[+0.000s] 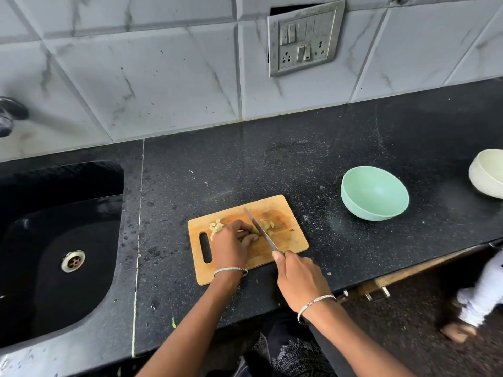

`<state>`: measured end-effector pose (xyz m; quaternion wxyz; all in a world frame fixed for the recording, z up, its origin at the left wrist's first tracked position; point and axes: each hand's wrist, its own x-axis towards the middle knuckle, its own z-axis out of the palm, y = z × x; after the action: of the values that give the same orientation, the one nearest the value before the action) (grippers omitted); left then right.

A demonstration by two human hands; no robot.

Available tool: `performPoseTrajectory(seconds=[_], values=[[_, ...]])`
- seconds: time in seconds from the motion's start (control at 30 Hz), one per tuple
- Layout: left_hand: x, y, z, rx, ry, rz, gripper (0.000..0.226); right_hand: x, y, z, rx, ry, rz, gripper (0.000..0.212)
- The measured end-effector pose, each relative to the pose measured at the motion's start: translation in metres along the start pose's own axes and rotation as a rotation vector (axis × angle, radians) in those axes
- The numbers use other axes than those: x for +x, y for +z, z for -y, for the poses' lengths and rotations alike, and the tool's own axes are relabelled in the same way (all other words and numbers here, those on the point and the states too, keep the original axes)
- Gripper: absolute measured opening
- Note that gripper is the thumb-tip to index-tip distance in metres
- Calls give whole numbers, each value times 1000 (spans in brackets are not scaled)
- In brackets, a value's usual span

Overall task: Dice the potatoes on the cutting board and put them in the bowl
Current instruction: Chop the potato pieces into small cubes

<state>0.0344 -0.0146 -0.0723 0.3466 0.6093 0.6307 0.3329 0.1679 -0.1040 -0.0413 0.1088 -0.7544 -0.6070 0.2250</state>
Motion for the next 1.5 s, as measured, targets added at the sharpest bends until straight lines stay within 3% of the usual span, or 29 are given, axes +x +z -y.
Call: performPoseTrajectory(seconds=[0.23, 0.63, 1.27, 1.5], values=[[-7, 0, -4, 40, -28, -41, 12, -4, 2, 8, -89, -7, -4, 45], [-8, 3, -5, 29, -51, -104, 15, 2, 5, 10, -169, -13, -7, 44], [-7, -1, -14, 36, -105, -67, 11, 11, 10, -4, 65, 80, 165, 48], [5, -5, -24, 270, -75, -18, 7, 4, 11, -14, 56, 74, 98, 46]])
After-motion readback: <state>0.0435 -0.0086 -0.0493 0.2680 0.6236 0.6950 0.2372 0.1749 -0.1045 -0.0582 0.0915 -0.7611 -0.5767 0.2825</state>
